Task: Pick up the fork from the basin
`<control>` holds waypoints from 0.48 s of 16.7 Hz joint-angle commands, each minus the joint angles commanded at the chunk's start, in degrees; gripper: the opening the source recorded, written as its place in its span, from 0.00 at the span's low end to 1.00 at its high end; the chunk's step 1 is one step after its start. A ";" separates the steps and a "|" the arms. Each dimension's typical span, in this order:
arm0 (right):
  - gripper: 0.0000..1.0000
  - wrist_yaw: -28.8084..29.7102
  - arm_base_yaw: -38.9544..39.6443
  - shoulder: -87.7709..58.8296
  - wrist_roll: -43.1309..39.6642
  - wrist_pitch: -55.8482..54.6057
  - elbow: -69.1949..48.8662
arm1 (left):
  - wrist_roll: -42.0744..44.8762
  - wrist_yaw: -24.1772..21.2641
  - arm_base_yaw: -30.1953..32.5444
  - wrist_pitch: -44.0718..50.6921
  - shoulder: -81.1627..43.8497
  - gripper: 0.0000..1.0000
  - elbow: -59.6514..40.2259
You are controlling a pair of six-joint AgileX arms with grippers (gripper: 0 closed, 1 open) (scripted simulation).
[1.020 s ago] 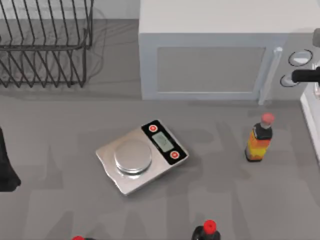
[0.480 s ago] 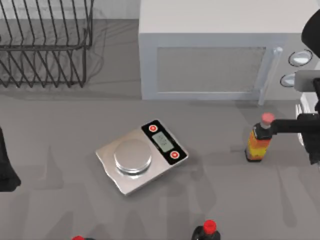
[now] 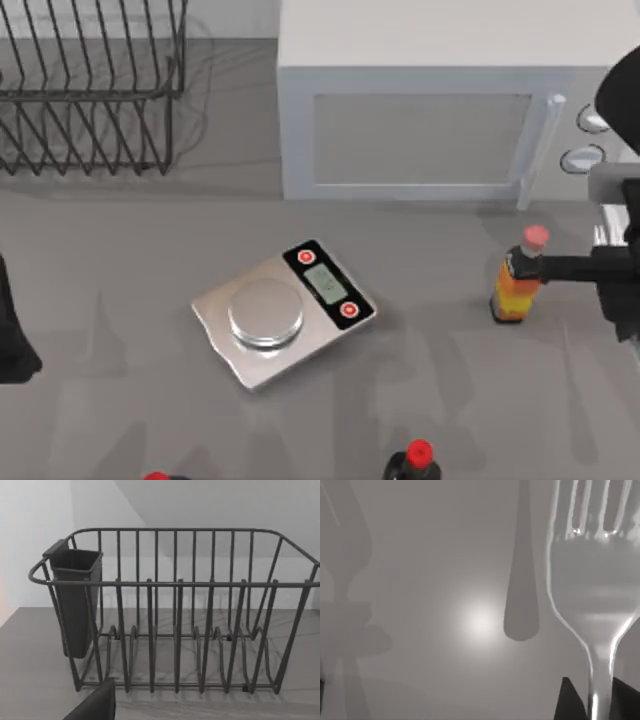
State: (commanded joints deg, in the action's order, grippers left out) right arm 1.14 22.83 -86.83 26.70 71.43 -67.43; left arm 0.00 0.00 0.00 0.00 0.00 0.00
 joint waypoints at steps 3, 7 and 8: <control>0.00 0.51 -0.31 -0.39 0.60 -5.57 6.90 | 0.00 0.00 0.00 0.00 0.00 1.00 0.00; 0.00 -0.02 0.79 -2.06 -0.04 -14.52 13.63 | 0.00 0.00 0.00 0.00 0.00 1.00 0.00; 0.00 -0.37 1.22 -2.63 -0.43 -16.57 14.51 | 0.00 0.00 0.00 0.00 0.00 1.00 0.00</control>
State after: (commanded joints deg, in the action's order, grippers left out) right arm 0.77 24.06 -89.46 26.27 54.86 -52.92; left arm 0.00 0.00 0.00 0.00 0.00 0.00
